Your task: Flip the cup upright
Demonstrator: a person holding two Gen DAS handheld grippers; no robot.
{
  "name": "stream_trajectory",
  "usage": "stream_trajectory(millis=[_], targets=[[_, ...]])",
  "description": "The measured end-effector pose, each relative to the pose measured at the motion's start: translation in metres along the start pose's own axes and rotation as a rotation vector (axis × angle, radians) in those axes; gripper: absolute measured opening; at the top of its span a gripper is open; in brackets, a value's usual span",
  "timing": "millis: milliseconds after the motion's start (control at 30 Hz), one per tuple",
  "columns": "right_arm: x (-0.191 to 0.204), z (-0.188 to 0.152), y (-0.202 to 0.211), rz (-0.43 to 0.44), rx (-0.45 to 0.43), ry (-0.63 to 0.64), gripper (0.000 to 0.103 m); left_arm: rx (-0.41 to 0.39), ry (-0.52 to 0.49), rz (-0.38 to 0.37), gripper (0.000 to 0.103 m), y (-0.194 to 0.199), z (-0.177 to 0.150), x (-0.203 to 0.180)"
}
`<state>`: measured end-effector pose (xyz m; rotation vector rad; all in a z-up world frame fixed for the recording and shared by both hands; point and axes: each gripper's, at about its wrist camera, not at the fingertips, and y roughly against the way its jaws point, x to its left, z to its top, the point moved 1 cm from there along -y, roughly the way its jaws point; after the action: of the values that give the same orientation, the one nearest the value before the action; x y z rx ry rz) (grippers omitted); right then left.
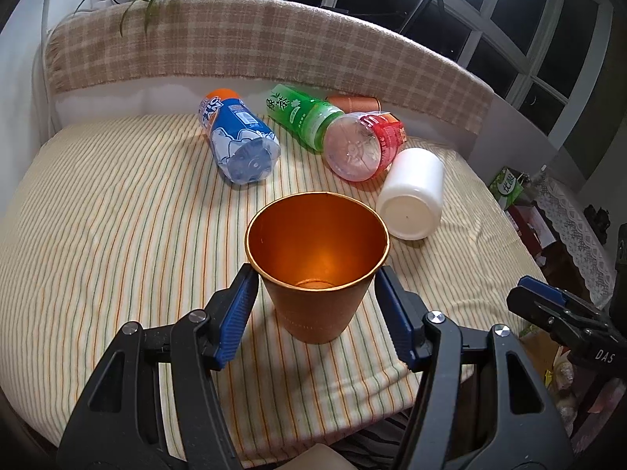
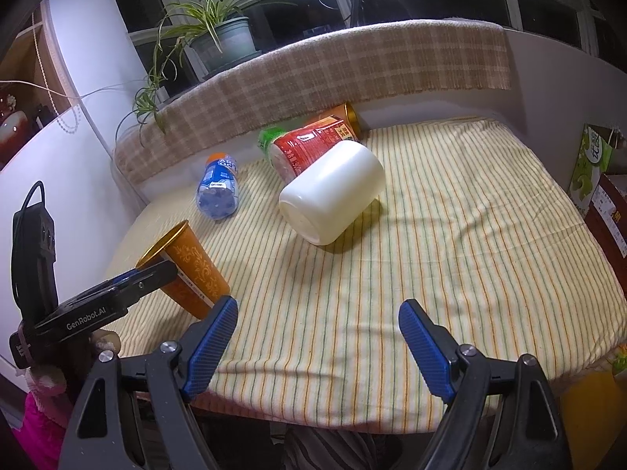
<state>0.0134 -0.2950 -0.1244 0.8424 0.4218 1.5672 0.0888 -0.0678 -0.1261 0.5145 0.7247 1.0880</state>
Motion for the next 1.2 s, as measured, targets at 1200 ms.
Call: stream_trajectory(millis=[1200], targets=[[0.040, 0.008, 0.032, -0.031, -0.143, 0.158, 0.090, -0.319, -0.099, 0.182, 0.084, 0.110, -0.013, -0.012]])
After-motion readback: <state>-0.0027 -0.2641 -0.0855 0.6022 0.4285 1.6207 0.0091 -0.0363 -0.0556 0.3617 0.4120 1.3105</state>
